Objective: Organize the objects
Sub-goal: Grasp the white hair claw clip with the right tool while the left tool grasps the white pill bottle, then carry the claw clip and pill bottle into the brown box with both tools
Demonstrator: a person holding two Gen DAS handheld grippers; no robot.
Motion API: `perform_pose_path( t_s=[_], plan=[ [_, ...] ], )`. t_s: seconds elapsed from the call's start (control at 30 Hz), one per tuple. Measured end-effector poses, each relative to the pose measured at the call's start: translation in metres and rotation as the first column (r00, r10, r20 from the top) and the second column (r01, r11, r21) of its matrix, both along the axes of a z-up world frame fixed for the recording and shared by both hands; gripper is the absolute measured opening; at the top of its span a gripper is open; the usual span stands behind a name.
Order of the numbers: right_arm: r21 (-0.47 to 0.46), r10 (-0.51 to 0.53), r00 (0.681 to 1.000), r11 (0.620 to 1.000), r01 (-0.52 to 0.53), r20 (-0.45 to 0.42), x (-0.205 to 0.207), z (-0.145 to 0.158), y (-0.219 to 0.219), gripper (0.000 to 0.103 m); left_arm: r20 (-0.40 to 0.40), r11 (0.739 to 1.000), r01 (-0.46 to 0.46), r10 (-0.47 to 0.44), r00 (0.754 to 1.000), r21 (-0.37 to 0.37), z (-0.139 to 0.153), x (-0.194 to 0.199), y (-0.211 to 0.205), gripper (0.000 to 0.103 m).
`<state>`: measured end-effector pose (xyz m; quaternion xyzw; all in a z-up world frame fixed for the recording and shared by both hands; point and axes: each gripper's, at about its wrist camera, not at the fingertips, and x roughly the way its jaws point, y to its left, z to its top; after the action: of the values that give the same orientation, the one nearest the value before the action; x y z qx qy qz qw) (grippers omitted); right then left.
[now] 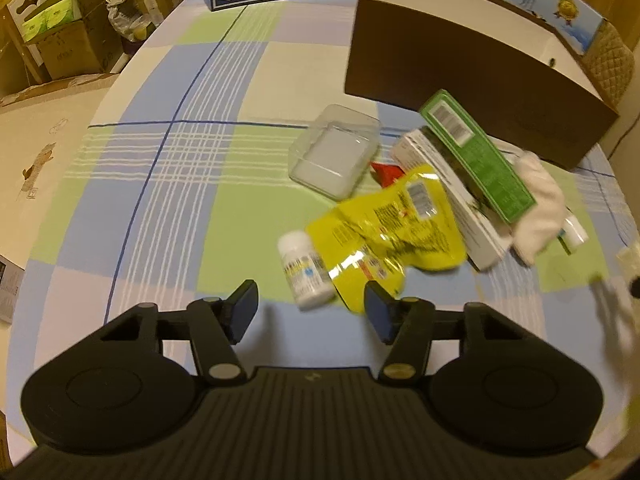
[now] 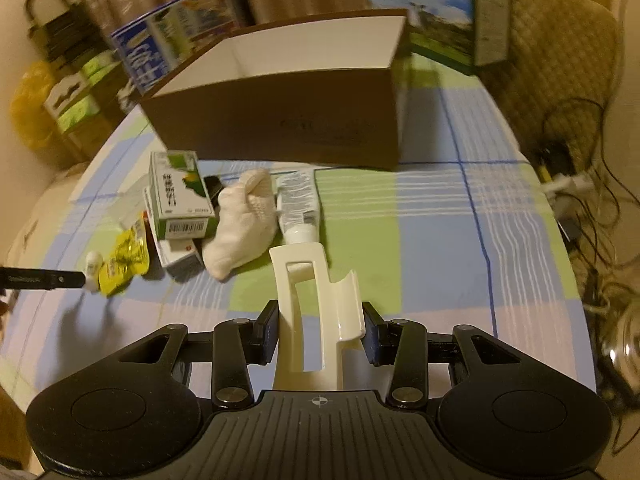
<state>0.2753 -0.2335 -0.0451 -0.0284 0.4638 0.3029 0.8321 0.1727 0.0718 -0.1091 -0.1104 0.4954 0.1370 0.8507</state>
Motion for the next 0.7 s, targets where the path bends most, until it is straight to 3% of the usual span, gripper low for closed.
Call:
perform_pose_path(
  t_s=[0.17, 0.47, 0.7],
  plan=[
    [-0.015, -0.064, 0.998, 0.998, 0.064, 0.006, -0.003, 0.002, 0.000, 0.038, -0.012, 1.000, 0.019, -0.019, 1.000, -0.022, -0.010, 0.017, 0.012, 0.037],
    [-0.029, -0.140, 0.990, 0.990, 0.140, 0.013, -0.008, 0.008, -0.005, 0.039, -0.046, 0.997, 0.047, -0.050, 0.998, -0.063, -0.024, 0.027, 0.020, 0.029],
    [-0.029, -0.141, 0.990, 0.990, 0.141, 0.011, -0.006, 0.008, -0.001, 0.038, -0.051, 0.996, 0.049, -0.053, 0.997, -0.080, -0.029, 0.024, 0.024, 0.022]
  ],
)
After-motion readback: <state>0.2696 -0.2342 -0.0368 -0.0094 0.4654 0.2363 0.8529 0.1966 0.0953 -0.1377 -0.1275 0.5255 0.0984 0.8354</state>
